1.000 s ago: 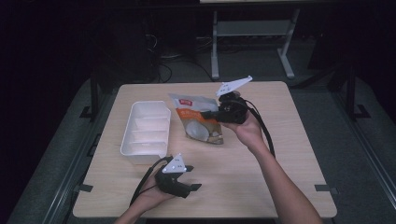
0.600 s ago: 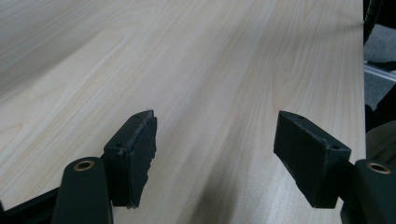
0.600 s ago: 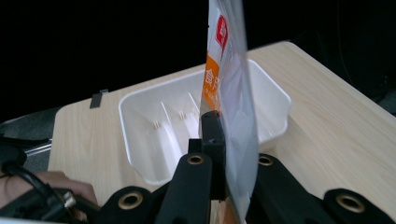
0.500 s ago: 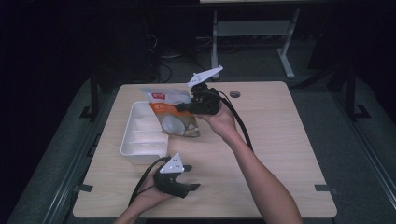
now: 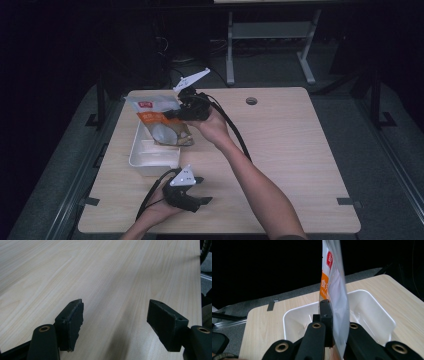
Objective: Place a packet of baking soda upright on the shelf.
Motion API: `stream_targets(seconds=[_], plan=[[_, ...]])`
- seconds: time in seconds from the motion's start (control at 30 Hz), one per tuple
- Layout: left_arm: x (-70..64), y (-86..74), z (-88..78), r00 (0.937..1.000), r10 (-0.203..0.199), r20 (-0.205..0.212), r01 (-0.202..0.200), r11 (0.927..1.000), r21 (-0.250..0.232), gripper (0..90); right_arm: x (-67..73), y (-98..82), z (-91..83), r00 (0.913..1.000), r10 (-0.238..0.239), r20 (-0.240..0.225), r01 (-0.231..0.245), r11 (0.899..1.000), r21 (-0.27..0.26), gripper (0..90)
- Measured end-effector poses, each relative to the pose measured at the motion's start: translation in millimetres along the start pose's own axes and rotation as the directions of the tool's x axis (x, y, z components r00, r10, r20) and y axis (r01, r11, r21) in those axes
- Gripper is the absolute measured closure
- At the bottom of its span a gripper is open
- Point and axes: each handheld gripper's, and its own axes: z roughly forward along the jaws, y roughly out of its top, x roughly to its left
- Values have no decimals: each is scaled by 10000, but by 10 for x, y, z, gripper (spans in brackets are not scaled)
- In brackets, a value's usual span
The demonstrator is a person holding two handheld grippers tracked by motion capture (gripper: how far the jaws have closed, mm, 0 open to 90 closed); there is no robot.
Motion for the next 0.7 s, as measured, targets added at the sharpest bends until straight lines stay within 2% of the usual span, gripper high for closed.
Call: stream_targets(seconds=[0.23, 0.27, 0.47, 0.63, 0.7], plan=[[17, -10, -9, 9998, -193, -29, 193, 9998, -23, 288, 7, 24, 192, 9998, 61, -177, -60, 10000, 7, 899], [17, -12, -5, 9998, -221, 6, 221, 9998, -5, 287, 10, 33, 265, 9997, 18, -238, -19, 10000, -21, 899], [5, -12, -9, 10000, -91, -32, 91, 10000, 1, 287, -25, 18, 457, 9990, 61, -439, -63, 10000, -41, 899], [10, -22, -7, 10000, -62, -71, 62, 10000, 46, 287, -65, -46, 570, 9973, 347, -649, -351, 9994, -44, 898], [10, -24, -5, 9999, -83, -56, 83, 10000, 47, 287, -59, -80, 607, 9971, 322, -687, -326, 9995, -54, 898]])
